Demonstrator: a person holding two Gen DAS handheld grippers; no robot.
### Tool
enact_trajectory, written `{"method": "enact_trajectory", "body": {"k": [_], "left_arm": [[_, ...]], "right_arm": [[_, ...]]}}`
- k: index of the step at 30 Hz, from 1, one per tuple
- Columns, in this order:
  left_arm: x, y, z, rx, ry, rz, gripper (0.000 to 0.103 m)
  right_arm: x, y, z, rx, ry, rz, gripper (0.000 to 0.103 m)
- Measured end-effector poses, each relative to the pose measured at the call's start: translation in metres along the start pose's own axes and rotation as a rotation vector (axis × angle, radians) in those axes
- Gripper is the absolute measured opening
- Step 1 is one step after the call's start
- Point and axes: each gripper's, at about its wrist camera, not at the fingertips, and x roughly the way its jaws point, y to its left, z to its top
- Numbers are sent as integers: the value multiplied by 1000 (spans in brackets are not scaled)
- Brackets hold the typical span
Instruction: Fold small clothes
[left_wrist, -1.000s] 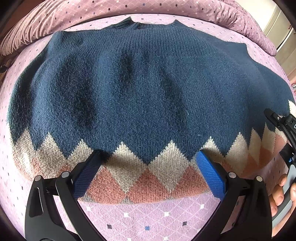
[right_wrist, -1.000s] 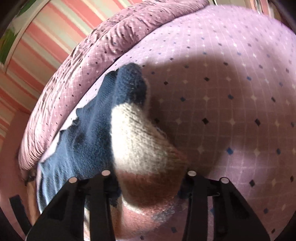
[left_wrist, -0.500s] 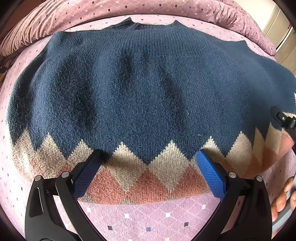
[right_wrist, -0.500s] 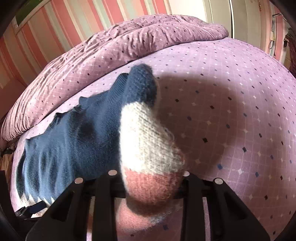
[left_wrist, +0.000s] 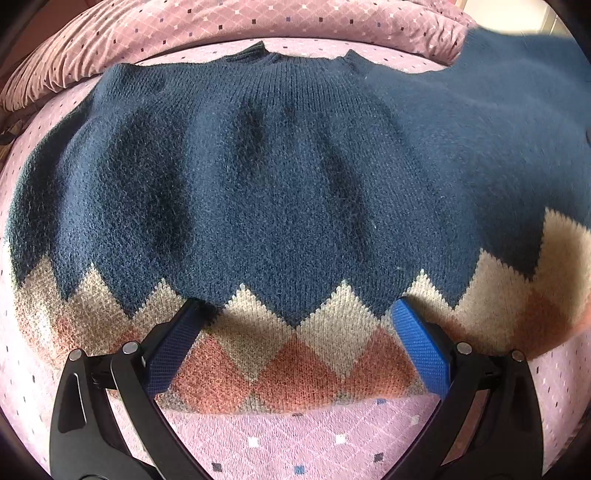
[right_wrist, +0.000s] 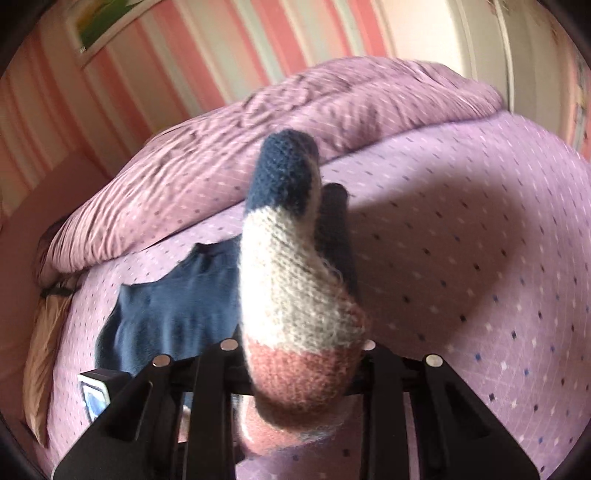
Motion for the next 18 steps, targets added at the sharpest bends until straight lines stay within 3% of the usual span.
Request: {"method": "enact_trajectory", "body": {"k": [4,8,10,16,18], "left_arm": [[-23,21,-5,-52,-25,-97,96],[-65,77,-12,-153,-53,-146,96],[-81,103,-14,-164,-63,-127,96],[-108,190,-18,-119,-112,57,96],[-107,213,-15,-146,-108,54,96]], "right_arm": [[-8,27,9,-55,-28,21,26],[-6,60,10,-116,-43,31,26],[-4,82,7,-143,-50,38,26],[5,144,-15,-214,-50,54,25],[9,172,-29,-273,-51,61,25]]}}
